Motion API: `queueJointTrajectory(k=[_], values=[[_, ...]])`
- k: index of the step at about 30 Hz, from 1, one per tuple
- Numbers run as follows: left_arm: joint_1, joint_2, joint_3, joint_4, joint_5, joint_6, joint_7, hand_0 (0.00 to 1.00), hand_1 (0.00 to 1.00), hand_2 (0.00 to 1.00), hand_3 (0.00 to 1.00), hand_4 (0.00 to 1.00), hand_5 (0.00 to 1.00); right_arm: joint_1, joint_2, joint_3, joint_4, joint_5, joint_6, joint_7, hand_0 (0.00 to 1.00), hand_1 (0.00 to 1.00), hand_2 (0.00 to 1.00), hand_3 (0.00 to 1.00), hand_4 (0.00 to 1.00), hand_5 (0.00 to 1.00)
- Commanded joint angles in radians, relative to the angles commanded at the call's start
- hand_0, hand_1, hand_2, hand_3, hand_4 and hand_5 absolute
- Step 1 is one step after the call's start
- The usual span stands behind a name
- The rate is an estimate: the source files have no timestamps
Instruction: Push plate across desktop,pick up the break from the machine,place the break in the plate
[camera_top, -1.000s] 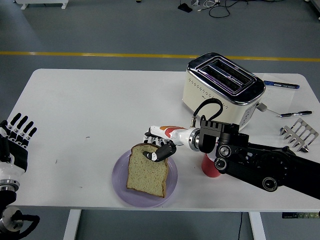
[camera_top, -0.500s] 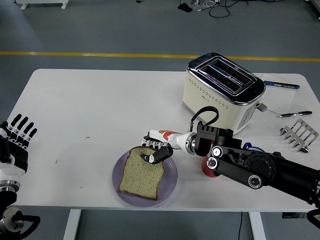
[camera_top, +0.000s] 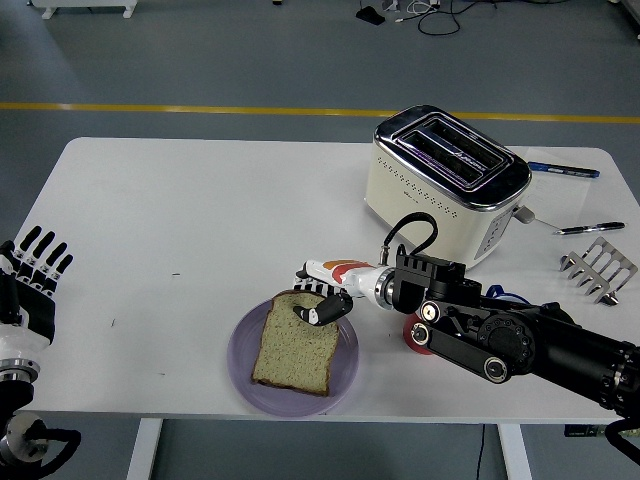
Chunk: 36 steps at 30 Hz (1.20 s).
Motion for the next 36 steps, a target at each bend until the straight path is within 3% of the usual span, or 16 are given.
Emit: queueJointTrajectory(k=[5,6,12,13,20,24,26,30,31,36], values=[[0.0,0.0,-0.001,0.002,0.0,0.001,-0.002,0.802,0.802,0.846,0.8,0.509,0.998,-0.004,0.003,-0.009,-0.024,-0.042,-0.029,0.021,0.544,0.598,0.601,0.752,0.608,0.269],[0.0,-0.001,-0.001,0.002,0.0,0.001,-0.002,0.801,0.801,0.846,0.799,0.507,0.998,-0.004,0.005,-0.01,-0.03,-0.049,-0.042,0.028,0.652,0.675,0.683,0.838,0.677,0.317],[-0.001,-0.001,0.001,0.002,-0.001,0.002,-0.003,0.798,0.8,0.846,0.797,0.507,0.998,-0.004,0.006,-0.001,-0.04,-0.078,-0.104,0.058,0.652,0.675,0.683,0.838,0.677,0.317],[-0.001,-0.001,0.001,0.001,-0.001,0.002,-0.003,0.798,0.8,0.846,0.797,0.507,0.998,-0.005,0.005,0.003,-0.037,-0.08,-0.114,0.062,0.722,0.723,0.751,0.903,0.706,0.343],[0.001,-0.001,-0.001,-0.003,0.0,0.002,-0.004,0.798,0.8,0.846,0.797,0.505,0.998,-0.019,-0.018,0.068,0.024,-0.093,-0.19,0.083,0.724,0.725,0.753,0.901,0.716,0.355],[-0.001,0.0,-0.002,-0.006,0.0,0.003,-0.005,0.798,0.8,0.846,0.797,0.505,0.998,-0.038,-0.061,0.179,0.141,-0.092,-0.198,0.121,0.724,0.725,0.753,0.901,0.716,0.355],[-0.001,0.001,-0.003,-0.007,0.0,0.003,-0.006,0.798,0.8,0.846,0.797,0.504,0.998,-0.05,-0.084,0.241,0.207,-0.059,-0.19,0.143,0.72,0.717,0.742,0.842,0.687,0.356],[-0.002,0.0,-0.005,-0.008,0.0,0.004,-0.007,0.798,0.8,0.846,0.797,0.504,0.998,-0.097,-0.147,0.396,0.363,0.058,-0.158,0.197,0.72,0.717,0.742,0.842,0.687,0.356],[-0.001,0.0,-0.006,-0.008,0.0,0.004,-0.008,0.797,0.799,0.846,0.796,0.502,0.998,-0.115,-0.164,0.435,0.401,0.092,-0.148,0.211,0.702,0.697,0.721,0.797,0.647,0.356],[0.001,0.002,-0.009,-0.009,-0.001,0.007,-0.01,0.797,0.799,0.846,0.796,0.502,0.998,-0.196,-0.233,0.636,0.555,0.286,-0.103,0.253,0.702,0.697,0.721,0.797,0.647,0.356]])
